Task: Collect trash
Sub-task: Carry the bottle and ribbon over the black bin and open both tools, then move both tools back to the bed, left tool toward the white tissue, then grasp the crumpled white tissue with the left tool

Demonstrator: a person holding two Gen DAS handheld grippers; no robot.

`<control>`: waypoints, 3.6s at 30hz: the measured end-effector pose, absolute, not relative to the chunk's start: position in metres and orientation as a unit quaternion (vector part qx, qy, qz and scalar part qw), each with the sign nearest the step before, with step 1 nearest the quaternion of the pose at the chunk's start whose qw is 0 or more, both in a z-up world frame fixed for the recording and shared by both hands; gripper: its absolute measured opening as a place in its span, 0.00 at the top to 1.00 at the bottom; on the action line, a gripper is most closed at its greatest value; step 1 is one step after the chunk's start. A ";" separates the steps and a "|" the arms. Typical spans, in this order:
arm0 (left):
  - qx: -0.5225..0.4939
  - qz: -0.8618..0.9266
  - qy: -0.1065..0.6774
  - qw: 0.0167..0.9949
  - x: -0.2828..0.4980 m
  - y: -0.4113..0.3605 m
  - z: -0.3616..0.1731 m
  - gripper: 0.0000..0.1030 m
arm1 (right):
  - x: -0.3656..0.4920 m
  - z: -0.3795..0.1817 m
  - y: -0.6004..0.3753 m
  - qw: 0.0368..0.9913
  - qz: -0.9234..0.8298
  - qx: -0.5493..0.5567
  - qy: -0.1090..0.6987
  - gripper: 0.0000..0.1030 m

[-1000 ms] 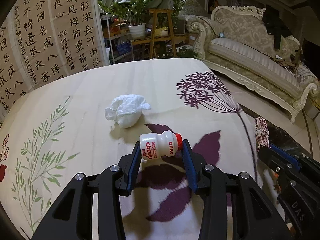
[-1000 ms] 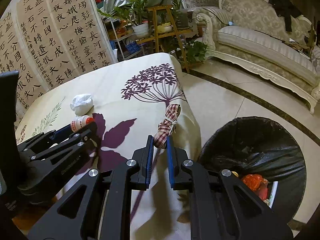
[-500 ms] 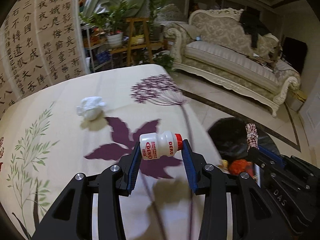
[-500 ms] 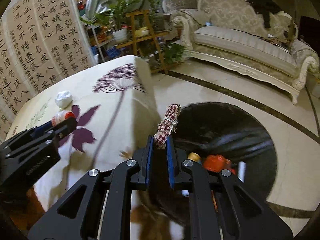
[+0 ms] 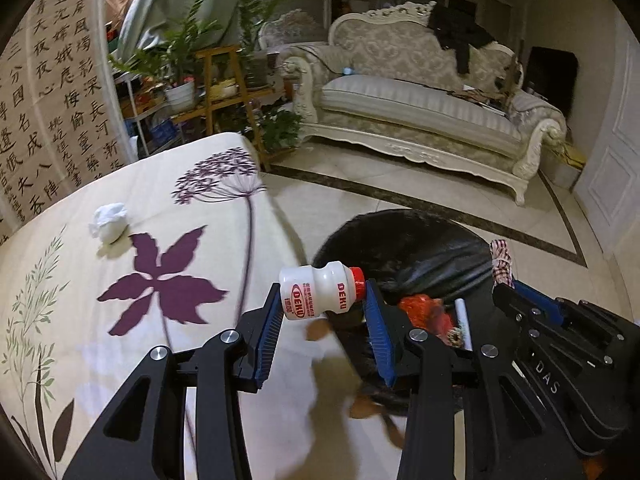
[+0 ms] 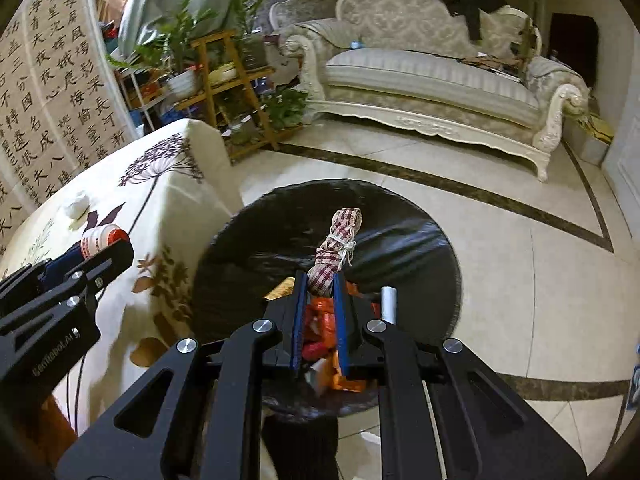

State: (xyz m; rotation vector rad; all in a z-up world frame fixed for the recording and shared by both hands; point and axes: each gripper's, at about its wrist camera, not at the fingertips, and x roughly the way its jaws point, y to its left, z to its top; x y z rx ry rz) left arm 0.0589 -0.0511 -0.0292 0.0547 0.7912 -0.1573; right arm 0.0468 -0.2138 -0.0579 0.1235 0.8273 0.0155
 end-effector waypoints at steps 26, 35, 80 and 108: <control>0.042 -0.079 0.401 0.912 0.066 -0.076 -0.043 0.33 | 0.057 -0.076 -0.238 0.906 -0.013 0.084 0.415 0.71; 0.031 -0.068 0.398 0.914 0.067 -0.062 -0.038 0.29 | 0.063 -0.068 -0.227 0.909 -0.008 0.084 0.408 0.56; 0.005 0.106 0.397 0.912 0.163 0.141 -0.042 0.25 | 0.175 -0.054 -0.014 0.889 0.162 0.006 0.429 0.52; -0.015 0.050 0.412 0.910 0.132 0.122 -0.036 0.68 | 0.142 -0.051 -0.049 0.893 0.139 0.020 0.428 0.52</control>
